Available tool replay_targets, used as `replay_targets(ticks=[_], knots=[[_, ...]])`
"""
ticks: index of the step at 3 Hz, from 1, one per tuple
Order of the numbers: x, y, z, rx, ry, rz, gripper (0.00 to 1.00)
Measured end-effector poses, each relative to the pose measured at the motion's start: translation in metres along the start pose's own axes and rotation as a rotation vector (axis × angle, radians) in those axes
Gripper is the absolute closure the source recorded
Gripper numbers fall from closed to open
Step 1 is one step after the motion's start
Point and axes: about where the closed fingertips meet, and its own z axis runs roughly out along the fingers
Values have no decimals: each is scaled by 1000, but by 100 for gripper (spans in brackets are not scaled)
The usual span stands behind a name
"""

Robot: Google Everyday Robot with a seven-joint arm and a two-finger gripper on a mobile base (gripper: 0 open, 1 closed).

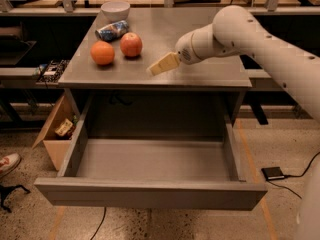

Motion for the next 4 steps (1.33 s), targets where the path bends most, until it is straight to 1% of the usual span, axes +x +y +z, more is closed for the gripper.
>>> replay_targets(ticks=[1,2,3,4], knots=[[-13,1,-24,52,-22,-22,0],[-21,3,-31,73,-47,-28,0],[-24,2,-33,78,-62,-28,0],[-24,-4,-51,127,-67,-16,0]])
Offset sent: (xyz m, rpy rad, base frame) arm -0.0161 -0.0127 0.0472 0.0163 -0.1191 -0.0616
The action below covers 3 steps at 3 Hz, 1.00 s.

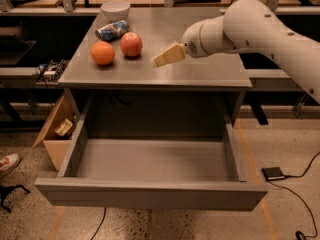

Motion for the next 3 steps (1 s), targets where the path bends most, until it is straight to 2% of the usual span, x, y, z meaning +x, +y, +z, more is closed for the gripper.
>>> replay_targets(ticks=[1,3], knots=[[1,-12,-28,76,-12,11,0],[12,-59,-111,248,-68,101,0]])
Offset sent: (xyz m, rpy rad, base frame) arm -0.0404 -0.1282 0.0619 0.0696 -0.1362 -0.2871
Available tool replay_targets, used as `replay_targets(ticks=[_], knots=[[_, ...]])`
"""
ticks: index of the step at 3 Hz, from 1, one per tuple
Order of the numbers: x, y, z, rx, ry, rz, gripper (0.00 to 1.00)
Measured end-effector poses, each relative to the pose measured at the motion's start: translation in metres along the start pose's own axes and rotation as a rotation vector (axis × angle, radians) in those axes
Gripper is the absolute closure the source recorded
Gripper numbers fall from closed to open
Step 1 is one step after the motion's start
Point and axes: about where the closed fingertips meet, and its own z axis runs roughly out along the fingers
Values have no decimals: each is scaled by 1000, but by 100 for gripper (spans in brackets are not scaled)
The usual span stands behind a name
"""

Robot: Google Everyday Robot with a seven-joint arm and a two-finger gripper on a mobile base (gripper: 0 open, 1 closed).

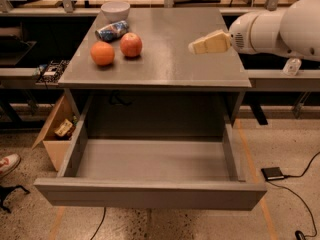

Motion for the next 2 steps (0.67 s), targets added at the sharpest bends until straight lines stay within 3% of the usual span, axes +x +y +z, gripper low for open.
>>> replay_targets(ticks=[2], knots=[[13,-56,-46,106,-20,99,0]])
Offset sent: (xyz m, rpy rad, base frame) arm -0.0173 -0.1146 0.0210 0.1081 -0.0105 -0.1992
